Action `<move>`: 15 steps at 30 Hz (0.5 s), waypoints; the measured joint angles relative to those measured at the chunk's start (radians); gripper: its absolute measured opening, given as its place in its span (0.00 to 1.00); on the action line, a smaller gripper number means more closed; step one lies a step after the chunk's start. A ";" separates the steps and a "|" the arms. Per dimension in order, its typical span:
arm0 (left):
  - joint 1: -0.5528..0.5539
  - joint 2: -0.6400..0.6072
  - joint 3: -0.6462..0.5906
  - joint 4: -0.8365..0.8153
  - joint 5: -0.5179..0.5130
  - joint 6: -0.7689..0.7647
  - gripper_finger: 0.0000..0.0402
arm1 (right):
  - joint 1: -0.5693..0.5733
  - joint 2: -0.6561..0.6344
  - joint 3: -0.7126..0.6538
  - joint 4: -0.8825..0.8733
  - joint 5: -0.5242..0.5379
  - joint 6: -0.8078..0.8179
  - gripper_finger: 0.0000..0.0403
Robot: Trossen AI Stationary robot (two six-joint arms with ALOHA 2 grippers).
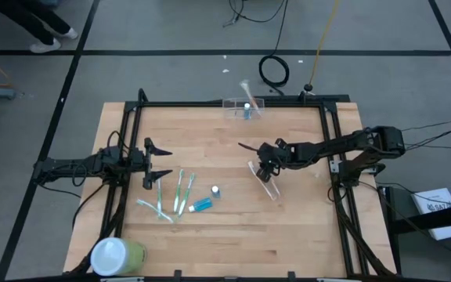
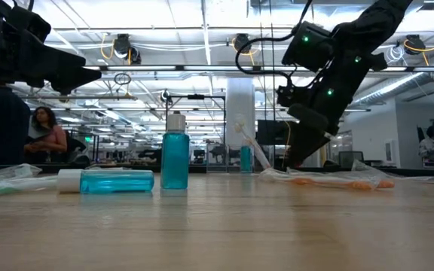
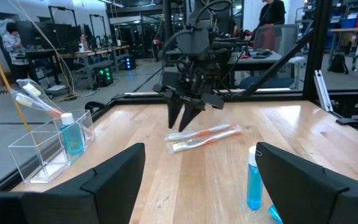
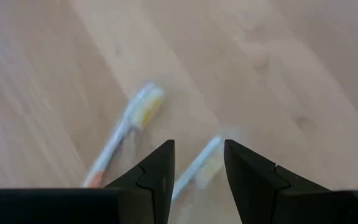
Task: Pick & Place toothbrushing station
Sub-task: Put the orange toothbrush into the transparent organizer
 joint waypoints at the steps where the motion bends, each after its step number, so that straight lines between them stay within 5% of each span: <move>1: 0.000 0.000 0.000 0.000 0.000 0.000 0.77 | -0.003 0.000 0.001 0.004 0.015 0.006 0.33; 15: 0.000 0.000 0.000 0.000 0.000 0.000 0.77 | -0.021 0.012 0.000 -0.024 0.004 0.018 0.33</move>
